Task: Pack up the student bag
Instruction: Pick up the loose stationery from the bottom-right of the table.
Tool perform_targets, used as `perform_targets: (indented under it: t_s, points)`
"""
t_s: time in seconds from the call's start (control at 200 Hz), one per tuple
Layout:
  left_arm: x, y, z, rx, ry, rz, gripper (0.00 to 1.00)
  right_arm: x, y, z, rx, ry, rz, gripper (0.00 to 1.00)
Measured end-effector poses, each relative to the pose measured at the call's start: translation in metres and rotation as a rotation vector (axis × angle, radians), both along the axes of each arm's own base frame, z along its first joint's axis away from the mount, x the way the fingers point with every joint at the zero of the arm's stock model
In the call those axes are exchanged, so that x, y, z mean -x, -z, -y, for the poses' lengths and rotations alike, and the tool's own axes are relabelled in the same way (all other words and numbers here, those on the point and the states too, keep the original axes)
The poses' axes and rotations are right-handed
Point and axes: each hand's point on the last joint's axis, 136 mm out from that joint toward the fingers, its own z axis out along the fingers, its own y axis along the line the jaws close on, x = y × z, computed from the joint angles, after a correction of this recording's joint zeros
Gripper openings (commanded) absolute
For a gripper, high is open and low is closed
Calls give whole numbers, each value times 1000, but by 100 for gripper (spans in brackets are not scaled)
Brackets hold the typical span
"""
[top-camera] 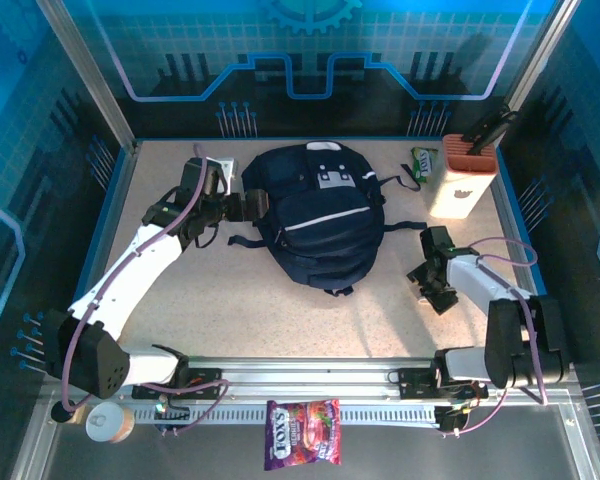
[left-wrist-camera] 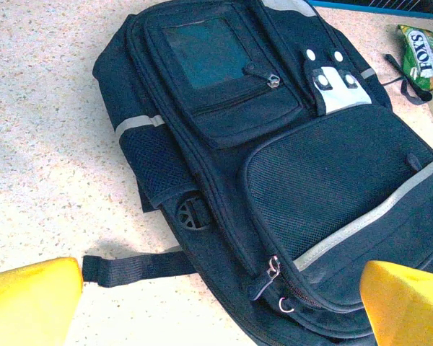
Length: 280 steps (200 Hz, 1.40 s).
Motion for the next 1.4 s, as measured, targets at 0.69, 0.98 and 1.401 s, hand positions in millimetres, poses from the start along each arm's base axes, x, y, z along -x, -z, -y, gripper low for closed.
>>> perform_targets:
  t_s: [0.69,0.98,1.401]
  points:
    - [2,23,39,26,145,-94,99,-16,-16,-3,7,-95,70,34]
    - [36,26,141,-143,475,-73,99,-38,-57,-33,-83,-215,250,35]
    - [39,55,206,-425,757,-98,76,-59,-88,-50,-138,-323,370,36]
